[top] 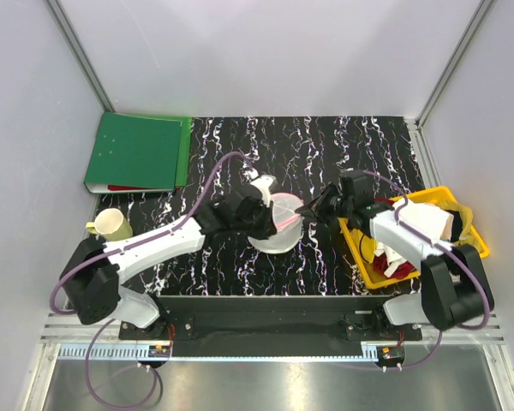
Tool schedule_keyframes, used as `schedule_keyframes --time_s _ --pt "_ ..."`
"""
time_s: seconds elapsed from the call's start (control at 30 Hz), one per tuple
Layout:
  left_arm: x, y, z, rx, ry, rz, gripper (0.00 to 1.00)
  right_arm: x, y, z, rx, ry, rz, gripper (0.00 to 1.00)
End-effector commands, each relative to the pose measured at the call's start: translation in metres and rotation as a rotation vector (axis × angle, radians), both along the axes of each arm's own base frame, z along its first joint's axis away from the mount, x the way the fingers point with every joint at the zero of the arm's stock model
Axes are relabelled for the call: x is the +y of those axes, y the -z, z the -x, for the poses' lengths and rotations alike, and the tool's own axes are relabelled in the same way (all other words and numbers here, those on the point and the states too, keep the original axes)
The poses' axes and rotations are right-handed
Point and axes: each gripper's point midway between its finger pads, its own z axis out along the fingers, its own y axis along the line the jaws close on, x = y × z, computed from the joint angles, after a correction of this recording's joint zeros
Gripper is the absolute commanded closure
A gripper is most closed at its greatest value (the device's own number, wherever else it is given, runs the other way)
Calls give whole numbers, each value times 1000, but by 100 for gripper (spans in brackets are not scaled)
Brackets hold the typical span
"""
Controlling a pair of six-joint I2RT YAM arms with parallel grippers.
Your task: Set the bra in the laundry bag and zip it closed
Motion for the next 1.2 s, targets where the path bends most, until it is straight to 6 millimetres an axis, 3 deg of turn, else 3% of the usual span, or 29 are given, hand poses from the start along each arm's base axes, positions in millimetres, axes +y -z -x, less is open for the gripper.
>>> schedule_keyframes --time_s 0.0,0.1,0.13,0.2,0.23,0.37,0.4,0.5,0.67,0.8,0.9,1.03,1.17 --pt "41 -17 -9 -65 -70 0 100 -10 -20 -41 -182 -90 35 100" --pt "58 -14 -10 -64 -103 -16 100 1 -16 -54 -198 -177 39 100" --pt "59 -14 -9 -63 -104 -17 100 7 -25 -62 -221 -202 24 100" --pt "53 -15 -4 -35 -88 9 100 17 -19 -64 -209 -273 3 100" --pt "49 -17 -3 -33 -77 19 100 23 -30 -71 -236 -295 -11 100" --pt "33 -29 -6 -40 -58 54 100 37 -39 -73 -247 -362 -40 91" --pt "26 -32 -9 -37 -56 64 100 38 -36 -69 -220 -366 -42 68" --pt "10 -38 -17 -40 -41 89 100 24 -25 -60 -181 -323 25 40" --pt "-14 -35 -18 -24 0 99 100 -12 -11 -31 -139 -260 206 17" --pt "-28 -28 -15 -9 20 100 100 -24 -20 -5 -142 -200 205 15" --pt "-34 -30 -12 -9 31 108 100 -13 -28 8 -142 -200 151 17" --pt "-38 -29 -10 -9 39 104 100 7 -39 9 -145 -177 78 27" --pt "-39 -32 -10 -13 38 108 100 26 -33 8 -120 -155 1 42"
